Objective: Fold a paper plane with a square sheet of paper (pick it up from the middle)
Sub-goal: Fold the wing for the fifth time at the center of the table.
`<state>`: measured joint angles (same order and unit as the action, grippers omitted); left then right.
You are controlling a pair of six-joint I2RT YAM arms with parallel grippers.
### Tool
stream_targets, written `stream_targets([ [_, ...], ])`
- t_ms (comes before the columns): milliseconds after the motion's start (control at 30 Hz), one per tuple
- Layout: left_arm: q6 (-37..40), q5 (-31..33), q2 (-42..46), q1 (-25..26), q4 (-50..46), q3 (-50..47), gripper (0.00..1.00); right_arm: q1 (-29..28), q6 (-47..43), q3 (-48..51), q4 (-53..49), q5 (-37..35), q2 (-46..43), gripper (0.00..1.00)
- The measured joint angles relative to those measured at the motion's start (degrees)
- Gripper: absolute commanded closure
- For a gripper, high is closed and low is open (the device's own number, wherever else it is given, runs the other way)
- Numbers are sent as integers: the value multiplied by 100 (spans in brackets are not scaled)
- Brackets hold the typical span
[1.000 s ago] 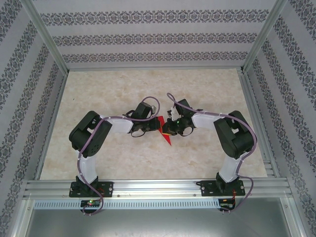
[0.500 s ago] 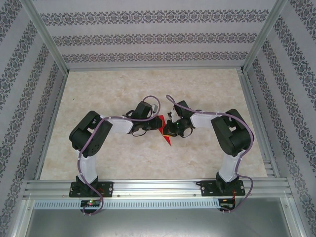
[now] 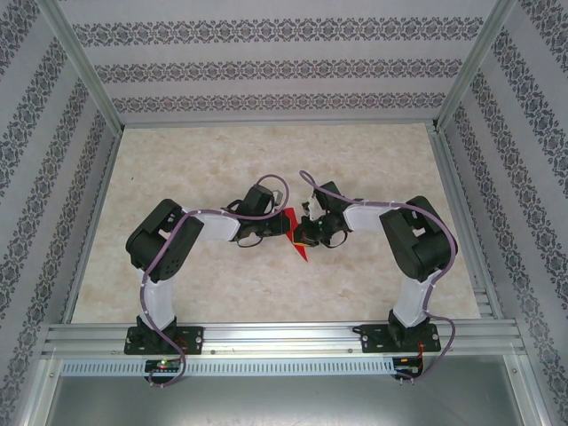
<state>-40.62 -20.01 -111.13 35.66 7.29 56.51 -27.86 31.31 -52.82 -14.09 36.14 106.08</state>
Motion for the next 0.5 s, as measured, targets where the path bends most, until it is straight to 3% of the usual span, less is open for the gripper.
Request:
stream_targets([
  [333,374,-485,-243,-334,-494,455,90,101,-20,433,680,151,-118,94],
  [500,588,-369,-350,-817,-581,671,90,103,-17,461,739,168,-127,94],
])
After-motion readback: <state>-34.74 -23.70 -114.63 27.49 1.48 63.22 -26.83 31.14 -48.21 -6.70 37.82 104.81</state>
